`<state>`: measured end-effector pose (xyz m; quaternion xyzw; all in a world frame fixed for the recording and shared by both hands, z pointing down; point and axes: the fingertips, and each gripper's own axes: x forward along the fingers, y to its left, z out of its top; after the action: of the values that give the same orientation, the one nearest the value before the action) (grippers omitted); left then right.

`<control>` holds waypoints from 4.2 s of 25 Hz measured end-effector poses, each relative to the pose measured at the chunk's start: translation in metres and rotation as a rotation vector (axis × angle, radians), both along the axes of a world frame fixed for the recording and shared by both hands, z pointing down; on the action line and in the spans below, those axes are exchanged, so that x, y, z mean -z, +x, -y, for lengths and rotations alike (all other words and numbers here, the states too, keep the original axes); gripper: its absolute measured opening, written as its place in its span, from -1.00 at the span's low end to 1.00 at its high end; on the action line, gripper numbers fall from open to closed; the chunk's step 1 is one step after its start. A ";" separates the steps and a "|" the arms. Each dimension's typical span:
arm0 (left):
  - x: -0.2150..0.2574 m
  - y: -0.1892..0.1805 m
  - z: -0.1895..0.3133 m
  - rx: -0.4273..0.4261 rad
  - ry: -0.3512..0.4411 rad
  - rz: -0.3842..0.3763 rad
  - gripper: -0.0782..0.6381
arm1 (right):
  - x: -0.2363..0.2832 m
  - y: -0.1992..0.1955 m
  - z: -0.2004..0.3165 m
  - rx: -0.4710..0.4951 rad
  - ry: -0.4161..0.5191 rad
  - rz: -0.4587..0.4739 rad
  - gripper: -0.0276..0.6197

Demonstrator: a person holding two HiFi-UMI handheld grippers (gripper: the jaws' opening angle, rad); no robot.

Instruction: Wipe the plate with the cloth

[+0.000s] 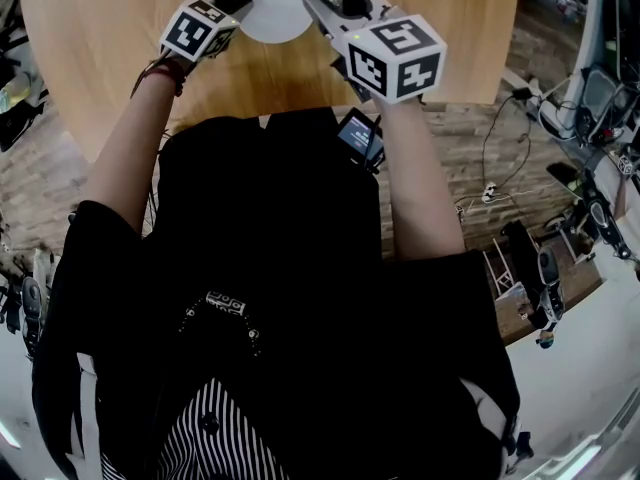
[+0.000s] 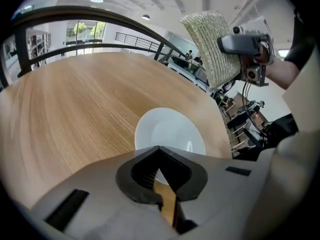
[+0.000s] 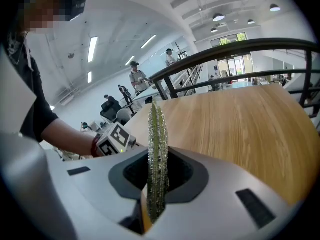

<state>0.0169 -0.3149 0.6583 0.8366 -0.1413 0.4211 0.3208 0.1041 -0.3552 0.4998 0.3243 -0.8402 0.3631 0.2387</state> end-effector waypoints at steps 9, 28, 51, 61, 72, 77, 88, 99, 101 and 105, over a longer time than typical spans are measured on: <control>-0.008 0.019 -0.007 -0.113 0.013 0.094 -0.79 | -0.041 0.020 -0.008 0.124 0.022 -0.160 -0.78; -0.010 0.023 -0.008 -0.123 0.028 0.110 -0.79 | -0.135 -0.019 -0.021 0.627 0.427 -0.796 -0.78; -0.009 0.023 -0.006 -0.120 0.050 0.088 -0.79 | -0.168 -0.031 -0.064 0.720 -0.044 -0.568 -0.78; -0.008 0.024 -0.002 -0.125 0.027 0.089 -0.79 | -0.160 -0.032 -0.034 0.512 -0.142 -0.470 -0.78; -0.002 0.028 0.000 -0.178 0.086 0.133 -0.79 | -0.160 -0.027 -0.025 0.438 -0.108 -0.473 -0.78; -0.003 0.034 0.003 -0.177 0.083 0.164 -0.79 | -0.160 -0.021 0.000 0.313 -0.250 -0.301 -0.78; -0.003 0.030 0.001 -0.158 0.084 0.155 -0.79 | -0.159 -0.037 -0.078 0.266 -0.376 -0.160 -0.78; 0.000 0.021 -0.001 -0.235 0.160 0.251 -0.79 | -0.157 -0.022 -0.037 0.263 -0.245 -0.255 -0.78; 0.001 0.021 0.000 -0.217 0.160 0.256 -0.79 | -0.154 -0.021 -0.026 0.231 -0.251 -0.226 -0.78; 0.002 0.026 -0.001 -0.173 0.178 0.262 -0.79 | -0.155 -0.033 -0.059 0.322 -0.282 -0.199 -0.78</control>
<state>0.0431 -0.3136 0.6568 0.8088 -0.1460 0.5383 0.1867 0.0708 -0.2961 0.6546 0.1838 -0.7944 0.4005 0.4180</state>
